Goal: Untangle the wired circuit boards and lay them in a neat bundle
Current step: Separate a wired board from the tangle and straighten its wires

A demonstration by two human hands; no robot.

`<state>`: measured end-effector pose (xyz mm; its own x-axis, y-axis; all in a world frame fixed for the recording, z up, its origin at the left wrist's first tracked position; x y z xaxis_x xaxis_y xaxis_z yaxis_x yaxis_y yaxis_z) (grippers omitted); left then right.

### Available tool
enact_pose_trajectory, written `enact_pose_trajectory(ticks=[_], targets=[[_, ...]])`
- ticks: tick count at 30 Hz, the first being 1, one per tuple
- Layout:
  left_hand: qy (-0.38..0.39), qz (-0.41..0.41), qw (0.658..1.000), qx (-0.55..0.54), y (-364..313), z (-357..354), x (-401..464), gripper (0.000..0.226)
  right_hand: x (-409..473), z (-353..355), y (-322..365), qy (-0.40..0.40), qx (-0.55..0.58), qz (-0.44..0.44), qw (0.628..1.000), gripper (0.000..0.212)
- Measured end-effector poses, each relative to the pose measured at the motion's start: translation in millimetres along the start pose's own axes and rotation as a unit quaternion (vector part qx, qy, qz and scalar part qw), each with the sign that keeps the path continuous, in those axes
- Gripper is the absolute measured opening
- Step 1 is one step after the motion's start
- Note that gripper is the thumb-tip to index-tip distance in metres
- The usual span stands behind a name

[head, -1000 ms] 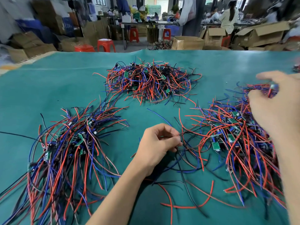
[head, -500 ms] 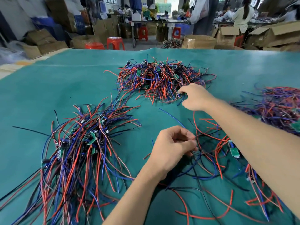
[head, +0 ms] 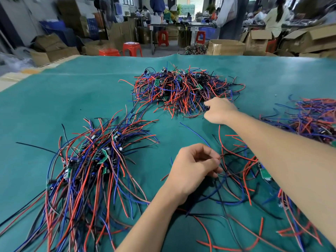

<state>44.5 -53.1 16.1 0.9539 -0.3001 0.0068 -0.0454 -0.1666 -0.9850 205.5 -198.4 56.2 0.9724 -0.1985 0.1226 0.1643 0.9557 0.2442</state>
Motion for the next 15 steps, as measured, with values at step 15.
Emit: enact_pose_trajectory(ticks=[15], targets=[[-0.005, 0.002, 1.0, 0.005, 4, 1, 3, 0.014, -20, 5, -25, -0.02, 0.168, -0.07, 0.983, 0.034]])
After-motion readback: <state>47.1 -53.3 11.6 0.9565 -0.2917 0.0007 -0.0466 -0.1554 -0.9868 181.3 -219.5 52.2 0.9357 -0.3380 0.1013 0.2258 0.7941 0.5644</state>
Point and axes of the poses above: each hand's wrist, its own x-axis towards the middle knuckle, its own z-axis out of the back of the hand, y = z × x, the point moved 6 cm from there along x, towards the middle knuckle, and after that the axes turned 7 degrees about -y, right-handed, at the moved point
